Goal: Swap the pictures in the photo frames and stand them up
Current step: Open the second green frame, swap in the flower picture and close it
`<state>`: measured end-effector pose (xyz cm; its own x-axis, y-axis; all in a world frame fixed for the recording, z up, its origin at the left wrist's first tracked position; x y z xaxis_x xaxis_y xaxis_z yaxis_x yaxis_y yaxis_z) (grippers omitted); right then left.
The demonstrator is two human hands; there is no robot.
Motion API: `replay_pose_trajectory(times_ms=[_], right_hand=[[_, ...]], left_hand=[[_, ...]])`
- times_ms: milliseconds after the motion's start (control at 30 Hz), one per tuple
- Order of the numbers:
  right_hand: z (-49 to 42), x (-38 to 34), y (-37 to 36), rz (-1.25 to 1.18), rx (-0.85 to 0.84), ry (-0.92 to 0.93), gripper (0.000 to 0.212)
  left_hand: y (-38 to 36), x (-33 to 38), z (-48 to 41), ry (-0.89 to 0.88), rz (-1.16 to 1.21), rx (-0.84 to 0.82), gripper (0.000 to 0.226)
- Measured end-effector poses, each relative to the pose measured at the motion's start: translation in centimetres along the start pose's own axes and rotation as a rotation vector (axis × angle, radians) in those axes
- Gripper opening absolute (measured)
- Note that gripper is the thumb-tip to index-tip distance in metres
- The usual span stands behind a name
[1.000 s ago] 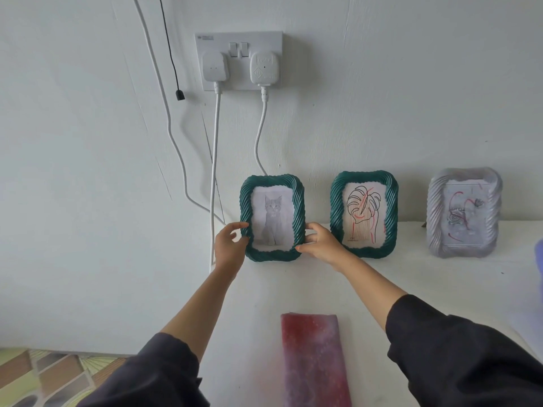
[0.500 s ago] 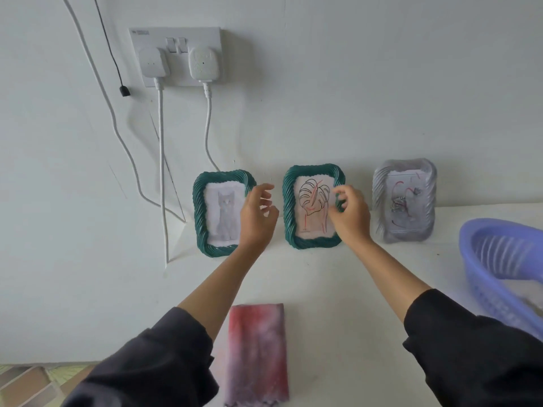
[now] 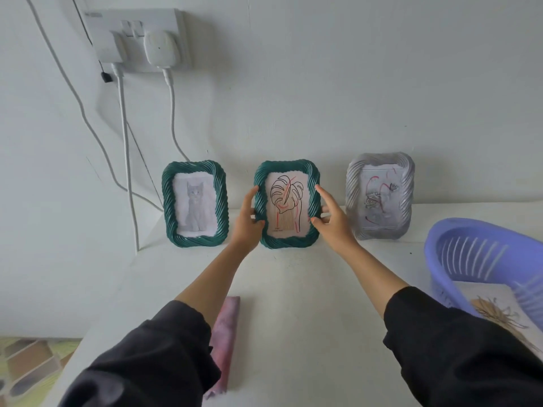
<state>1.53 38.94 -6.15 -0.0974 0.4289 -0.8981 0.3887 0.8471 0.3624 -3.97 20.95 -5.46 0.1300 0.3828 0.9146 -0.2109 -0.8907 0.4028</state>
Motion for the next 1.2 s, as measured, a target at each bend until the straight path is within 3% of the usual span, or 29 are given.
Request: replay_pose_trajectory(times_ms=[333, 467, 567, 667, 767, 900, 1033, 1100, 1200], right_hand=[[3.7, -2.0, 2.6, -0.221, 0.067, -0.014, 0.062], [5.5, -4.1, 4.3, -0.262, 0.063, -0.019, 0.062], [7.2, -6.1, 5.6, -0.282, 0.053, -0.016, 0.061], [9.1, -8.9, 6.8, -0.110, 0.016, 0.034, 0.057], [11.0, -11.3, 7.0, 0.202, -0.087, 0.035, 0.056], [13.5, -12.7, 5.5, 0.517, -0.253, 0.028, 0.057], [15.1, -12.8, 3.5, 0.483, -0.382, 0.009, 0.047], [15.3, -12.6, 3.4, 0.332, -0.414, -0.038, 0.039], [14.8, -11.4, 4.5, 0.252, -0.300, -0.027, 0.025]], left_hand=[[-0.6, 1.6, 4.0, 0.037, 0.179, 0.069, 0.064], [-0.5, 2.2, 6.1, 0.093, 0.252, 0.005, 0.059], [-0.6, 2.9, 8.1, 0.182, 0.257, -0.135, 0.049], [-1.2, 3.4, 10.1, 0.258, 0.193, -0.182, 0.041], [-1.7, 4.6, 11.4, 0.233, 0.301, -0.096, 0.039], [-2.3, 6.7, 13.0, 0.234, 0.400, -0.169, 0.039], [-3.0, 6.9, 13.9, 0.289, 0.462, -0.166, 0.024], [-2.9, 6.1, 13.8, 0.310, 0.460, -0.117, 0.022], [-2.7, 3.9, 13.5, 0.338, 0.383, -0.039, 0.047]])
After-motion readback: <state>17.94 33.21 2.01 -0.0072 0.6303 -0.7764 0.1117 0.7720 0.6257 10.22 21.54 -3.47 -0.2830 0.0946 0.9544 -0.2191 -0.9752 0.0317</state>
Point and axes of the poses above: each hand's wrist, its own z-axis away from the middle knuckle, its own y-axis out of the back of the hand, x = y × z, the point moved 1 cm from there along -z, towards the middle knuckle, and after that the axes turned 2 degrees about -z, right-handed, at the moved point
